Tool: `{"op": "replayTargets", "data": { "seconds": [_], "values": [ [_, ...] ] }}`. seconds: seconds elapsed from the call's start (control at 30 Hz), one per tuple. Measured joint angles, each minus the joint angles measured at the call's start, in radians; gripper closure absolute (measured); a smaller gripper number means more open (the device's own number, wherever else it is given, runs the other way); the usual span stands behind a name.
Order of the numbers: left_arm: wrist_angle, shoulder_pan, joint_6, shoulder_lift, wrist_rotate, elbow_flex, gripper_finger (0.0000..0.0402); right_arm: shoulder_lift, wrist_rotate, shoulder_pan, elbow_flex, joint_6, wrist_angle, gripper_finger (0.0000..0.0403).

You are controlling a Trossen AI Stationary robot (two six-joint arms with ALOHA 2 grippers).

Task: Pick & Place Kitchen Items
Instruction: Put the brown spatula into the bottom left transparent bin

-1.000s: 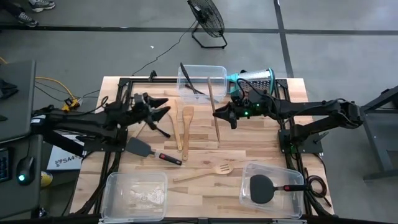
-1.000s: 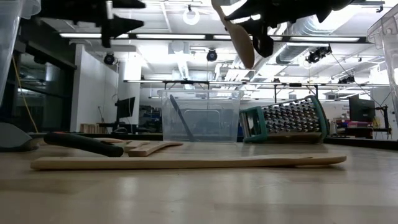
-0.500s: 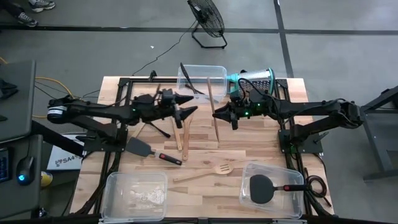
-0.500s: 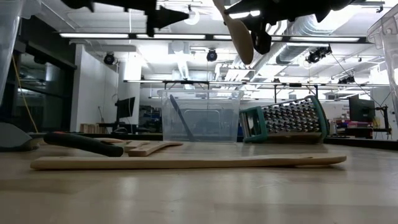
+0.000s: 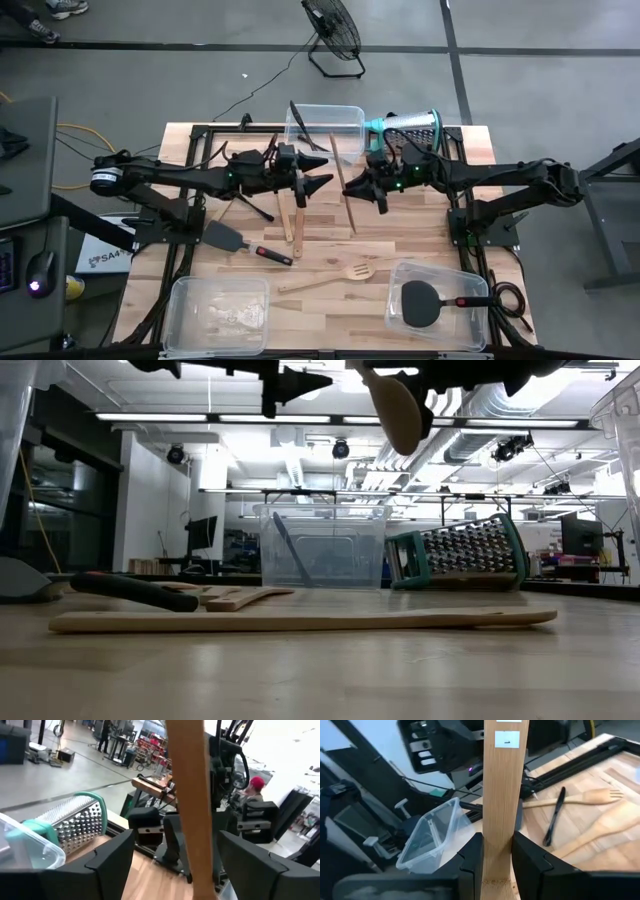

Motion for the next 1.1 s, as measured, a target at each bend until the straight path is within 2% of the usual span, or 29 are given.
{"op": "replayTargets", "data": {
  "seconds": [0.47,1.1],
  "values": [
    [0.073,0.0,-0.073,0.0,0.016,0.005,0.0121,0.0,-0.014,0.001,0.0,-0.047,0.025,0.033],
    [0.105,0.0,-0.074,0.0,0.036,0.005,0.0121,0.07,0.002,0.004,0.0,-0.063,0.118,0.033]
  ]
}}
